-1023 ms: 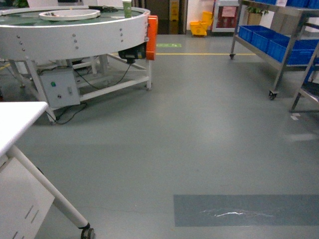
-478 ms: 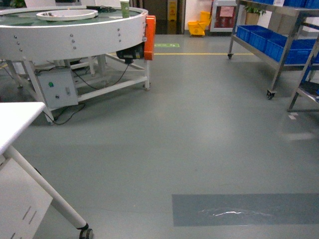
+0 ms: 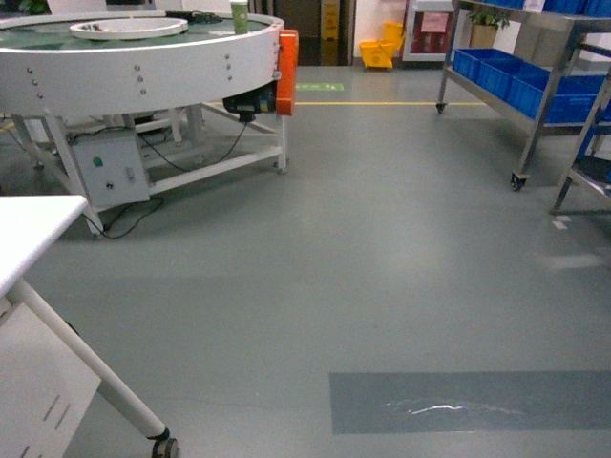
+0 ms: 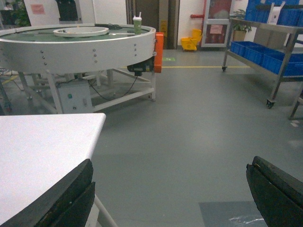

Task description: Pick red block from blue box to shelf

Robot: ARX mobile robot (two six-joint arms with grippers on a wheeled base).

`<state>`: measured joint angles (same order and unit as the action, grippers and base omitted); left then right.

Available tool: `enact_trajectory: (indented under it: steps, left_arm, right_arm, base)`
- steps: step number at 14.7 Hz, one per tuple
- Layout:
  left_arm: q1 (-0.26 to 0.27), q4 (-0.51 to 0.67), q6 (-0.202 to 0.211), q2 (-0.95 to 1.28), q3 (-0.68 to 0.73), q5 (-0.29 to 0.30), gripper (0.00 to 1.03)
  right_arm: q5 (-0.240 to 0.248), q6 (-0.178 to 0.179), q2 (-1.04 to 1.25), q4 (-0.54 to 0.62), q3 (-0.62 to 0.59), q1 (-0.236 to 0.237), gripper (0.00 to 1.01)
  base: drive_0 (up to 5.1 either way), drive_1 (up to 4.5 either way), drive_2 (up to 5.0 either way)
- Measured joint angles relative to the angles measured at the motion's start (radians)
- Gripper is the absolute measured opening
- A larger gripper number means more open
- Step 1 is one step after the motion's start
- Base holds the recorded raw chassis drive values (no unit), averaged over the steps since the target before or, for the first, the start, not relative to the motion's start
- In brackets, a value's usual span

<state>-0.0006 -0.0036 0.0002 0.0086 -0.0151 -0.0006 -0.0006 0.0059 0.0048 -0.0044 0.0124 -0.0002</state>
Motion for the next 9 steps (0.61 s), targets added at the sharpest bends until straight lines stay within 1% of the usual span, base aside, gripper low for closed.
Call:
enact_trajectory:
  steps: [9]
  left_arm:
    - [0.0,-0.002,0.0,0.0,0.0,0.0,0.98]
  right_arm:
    - [0.0,0.0,0.0,0.0,0.0,0.0,0.27]
  base:
    - [0.0,0.0,0.0]
